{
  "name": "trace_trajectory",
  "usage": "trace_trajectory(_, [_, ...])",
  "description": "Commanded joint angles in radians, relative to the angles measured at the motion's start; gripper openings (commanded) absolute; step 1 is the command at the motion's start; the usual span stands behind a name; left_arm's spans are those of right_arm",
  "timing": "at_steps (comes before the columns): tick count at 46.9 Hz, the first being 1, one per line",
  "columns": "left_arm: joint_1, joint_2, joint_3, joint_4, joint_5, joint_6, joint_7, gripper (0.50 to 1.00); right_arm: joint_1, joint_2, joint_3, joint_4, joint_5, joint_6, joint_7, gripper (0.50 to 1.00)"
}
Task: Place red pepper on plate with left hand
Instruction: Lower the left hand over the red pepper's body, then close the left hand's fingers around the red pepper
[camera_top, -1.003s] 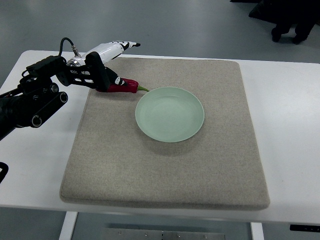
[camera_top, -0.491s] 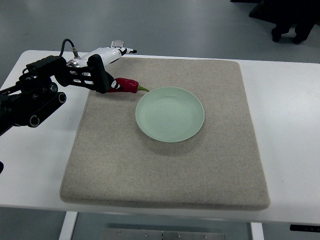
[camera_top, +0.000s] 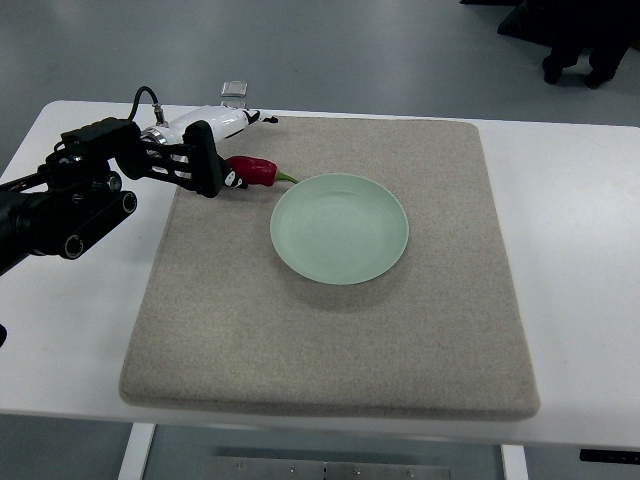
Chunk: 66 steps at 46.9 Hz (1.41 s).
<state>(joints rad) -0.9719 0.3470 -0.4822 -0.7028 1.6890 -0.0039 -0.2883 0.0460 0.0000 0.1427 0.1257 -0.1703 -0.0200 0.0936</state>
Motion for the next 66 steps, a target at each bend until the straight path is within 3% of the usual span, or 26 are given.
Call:
trace_trajectory(1, [-0.001,0.000,0.008,0.000,0.000,0.002,0.000,0.876,-0.001,0.000,0.000,0.000,0.000,0.000,0.000,0.932])
trace_trajectory(14, [-0.002,-0.003,0.028,0.008,0.000,0.010,0.000,0.825,0.000,0.000,0.000,0.000,0.000,0.000,0.000,0.932])
trace_trajectory(24, [-0.001,-0.011,0.034,0.008,0.000,0.010,0.000,0.812,0.000,0.000,0.000,0.000,0.000,0.000,0.000,0.932])
trace_trajectory(31, [-0.001,-0.013,0.034,0.008,0.000,0.010,0.000,0.782,0.000,0.000,0.000,0.000,0.000,0.000,0.000,0.932])
trace_trajectory(34, [-0.001,-0.017,0.039,0.009,0.000,0.010,0.000,0.746,0.000,0.000,0.000,-0.001,0.000,0.000,0.000,0.932])
trace_trajectory(66, [-0.002,-0.025,0.060,0.051,-0.003,0.012,0.000,0.709,0.000,0.000,0.000,-0.001,0.000,0.000,0.000,0.932])
